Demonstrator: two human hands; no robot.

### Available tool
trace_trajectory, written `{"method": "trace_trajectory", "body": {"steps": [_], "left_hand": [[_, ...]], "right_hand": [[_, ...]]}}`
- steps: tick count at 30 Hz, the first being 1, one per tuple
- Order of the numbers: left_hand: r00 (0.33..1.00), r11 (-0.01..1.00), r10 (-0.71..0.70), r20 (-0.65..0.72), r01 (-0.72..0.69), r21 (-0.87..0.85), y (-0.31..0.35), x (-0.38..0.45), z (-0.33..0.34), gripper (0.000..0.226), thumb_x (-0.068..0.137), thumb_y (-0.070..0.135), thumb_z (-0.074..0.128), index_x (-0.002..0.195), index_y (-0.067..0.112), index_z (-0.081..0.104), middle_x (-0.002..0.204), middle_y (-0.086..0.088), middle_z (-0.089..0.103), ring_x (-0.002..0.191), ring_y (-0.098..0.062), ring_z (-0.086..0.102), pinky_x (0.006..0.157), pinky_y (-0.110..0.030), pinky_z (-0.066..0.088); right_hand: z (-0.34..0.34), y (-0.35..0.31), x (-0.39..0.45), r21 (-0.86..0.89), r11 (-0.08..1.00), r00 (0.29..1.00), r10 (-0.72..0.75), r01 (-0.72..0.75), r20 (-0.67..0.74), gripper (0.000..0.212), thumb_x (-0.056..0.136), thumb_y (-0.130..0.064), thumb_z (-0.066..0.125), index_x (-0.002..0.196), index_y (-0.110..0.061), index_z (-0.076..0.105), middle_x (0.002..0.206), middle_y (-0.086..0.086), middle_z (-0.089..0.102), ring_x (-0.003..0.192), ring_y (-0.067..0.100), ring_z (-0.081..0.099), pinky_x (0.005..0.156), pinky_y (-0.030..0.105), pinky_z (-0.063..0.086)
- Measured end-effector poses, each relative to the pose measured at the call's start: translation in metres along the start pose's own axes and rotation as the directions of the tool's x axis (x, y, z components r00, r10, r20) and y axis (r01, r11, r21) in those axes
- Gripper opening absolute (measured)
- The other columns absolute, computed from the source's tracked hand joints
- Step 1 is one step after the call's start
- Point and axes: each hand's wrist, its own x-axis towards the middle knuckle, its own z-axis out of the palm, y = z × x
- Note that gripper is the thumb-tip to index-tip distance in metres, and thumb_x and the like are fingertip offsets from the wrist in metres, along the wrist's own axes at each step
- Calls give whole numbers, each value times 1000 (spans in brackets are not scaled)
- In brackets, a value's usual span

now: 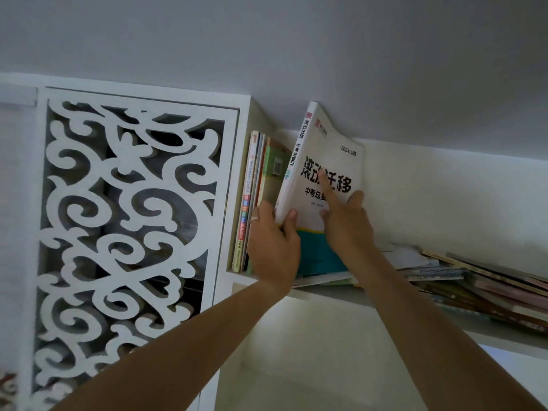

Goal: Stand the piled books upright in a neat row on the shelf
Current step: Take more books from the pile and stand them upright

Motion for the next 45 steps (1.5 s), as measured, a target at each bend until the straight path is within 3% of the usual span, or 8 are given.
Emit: {"method": "trace_trajectory", "body": {"steps": [10, 16, 20, 23, 30, 35, 40, 45], "left_hand": [[906, 896, 380, 187, -411, 168, -21, 12, -27, 24, 99, 34, 45, 94, 13, 55, 99, -5, 59, 78, -13, 52, 59, -25, 53], [955, 947, 297, 21, -297, 121, -20, 1, -27, 11, 102, 13, 48, 97, 4, 52, 116, -16, 55, 99, -26, 56, 76, -34, 61], [931, 892, 363, -34, -337, 300, -29, 5, -25, 16, 100, 19, 49, 97, 5, 56, 114, -16, 54, 99, -27, 48, 80, -39, 46], [923, 865, 379, -65, -328, 380, -39, 8, -21, 17, 102, 23, 57, 106, 7, 54, 125, -18, 51, 106, -29, 47, 85, -39, 43], [889, 839, 444, -108, -371, 398, -40, 11, -3, 31, 95, 12, 71, 120, 8, 52, 141, -17, 51, 126, -28, 49, 97, -46, 47], [670, 467, 695, 261, -697, 544, -39, 10, -8, 47, 107, 15, 45, 153, 9, 41, 165, -21, 23, 155, -38, 24, 125, -56, 23], [712, -143, 151, 686, -671, 727, -13, 5, -15, 59, 107, 43, 39, 148, 1, 50, 160, -28, 38, 156, -50, 9, 121, -65, -15], [706, -226, -187, 683, -708, 670, 30, -8, -4, 49, 104, 48, 51, 118, 4, 66, 133, -29, 62, 147, -58, 26, 125, -67, 1]], "right_hand": [[10, -25, 7, 445, 894, 928, -207, 52, 308, 81, 109, -32, 44, 159, -43, -20, 150, 13, 52, 105, 28, 65, 73, 24, 48], [19, -46, 7, 469, 883, 957, -108, -33, 271, 69, 96, -55, 34, 155, -55, -2, 140, 11, 58, 114, 31, 63, 103, 50, 50], [22, -53, 7, 638, 768, 941, -168, -61, 292, 63, 111, -37, 32, 161, -44, -6, 136, -5, 58, 111, 13, 63, 92, 24, 50], [42, -49, -6, 711, 683, 897, -193, -167, 397, 62, 109, -51, 27, 159, -48, -9, 164, -2, 35, 144, 21, 43, 119, 41, 35], [52, -50, 3, 772, 562, 865, -185, -296, 467, 66, 106, -61, 22, 163, -39, -4, 162, -6, 33, 146, 17, 37, 123, 42, 31], [46, -34, -2, 500, 861, 827, -214, -92, 520, 56, 105, -36, 45, 158, -24, 28, 149, 4, 50, 127, 23, 52, 106, 37, 42], [30, -28, -12, 201, 979, 851, -123, 20, 510, 28, 103, -13, 47, 123, -5, 66, 122, 18, 68, 102, 32, 64, 81, 30, 44], [8, -2, -12, 55, 998, 898, -52, 31, 437, 27, 97, -13, 57, 117, -9, 75, 115, 12, 73, 98, 29, 67, 86, 30, 52]]}}
